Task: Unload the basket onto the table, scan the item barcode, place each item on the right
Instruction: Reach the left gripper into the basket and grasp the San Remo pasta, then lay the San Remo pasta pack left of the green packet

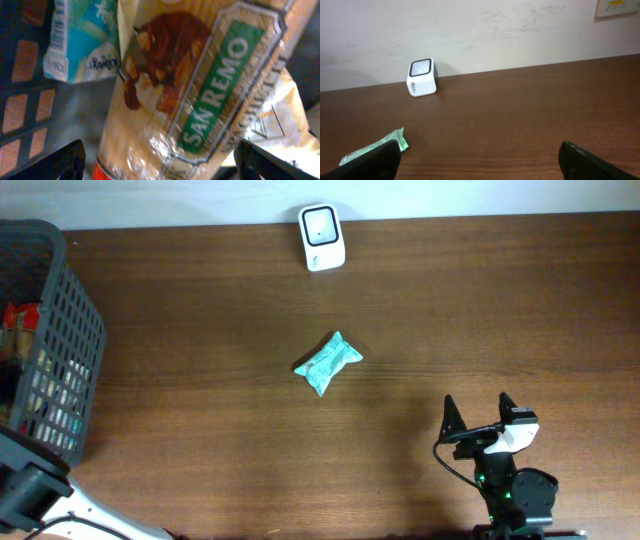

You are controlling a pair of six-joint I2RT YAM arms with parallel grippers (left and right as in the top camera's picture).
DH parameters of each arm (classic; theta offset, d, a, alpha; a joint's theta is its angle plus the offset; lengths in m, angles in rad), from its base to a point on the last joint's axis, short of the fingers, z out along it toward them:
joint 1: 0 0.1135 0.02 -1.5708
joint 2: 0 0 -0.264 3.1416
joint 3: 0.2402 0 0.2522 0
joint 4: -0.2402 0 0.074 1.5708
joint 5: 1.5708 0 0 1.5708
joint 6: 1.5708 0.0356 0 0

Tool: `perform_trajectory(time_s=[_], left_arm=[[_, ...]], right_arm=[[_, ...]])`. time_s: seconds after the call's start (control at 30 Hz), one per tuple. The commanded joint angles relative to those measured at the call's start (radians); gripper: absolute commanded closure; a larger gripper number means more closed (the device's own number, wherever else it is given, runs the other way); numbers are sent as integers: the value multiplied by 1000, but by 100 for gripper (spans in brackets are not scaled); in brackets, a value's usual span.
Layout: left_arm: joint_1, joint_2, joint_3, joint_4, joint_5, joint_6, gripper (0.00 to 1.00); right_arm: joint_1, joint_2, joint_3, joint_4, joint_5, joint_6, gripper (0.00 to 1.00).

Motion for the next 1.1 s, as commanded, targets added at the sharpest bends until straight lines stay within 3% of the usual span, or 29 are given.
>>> perform_trajectory(time_s=[0.0,0.27,0.33,0.37,0.4,0.47,0.5,0.67,0.77,1.07], left_arm=[[6,28,-8,19,-6,20,11],[5,87,-8,26,-6,20,16],[5,92,-8,30,-6,20,41],[5,92,-7,35,-6,20,64],[5,92,-7,37,-6,20,76],[5,92,-7,42,-6,19,97],[5,92,-7,42,-6,19,100],[4,78,17,31,24,0,100],[-4,21,88,22,32,-82,100],[-30,-362,304,34,171,-256,100]], right_arm=[[-7,-7,-7,-3,-2,7,1],[-7,-7,-7,-3,-2,7,1],[-7,-7,-7,-3,-2,7,1],[-7,-7,-7,-3,-2,7,1],[-7,-7,-7,-3,-2,7,1],[-7,-7,-7,-3,-2,7,1],[-7,-7,-7,-3,-2,7,1],[-7,-7,-7,-3,-2,7,1],[-7,-7,-7,-3,-2,7,1],[-7,-7,-7,-3,-2,7,1]])
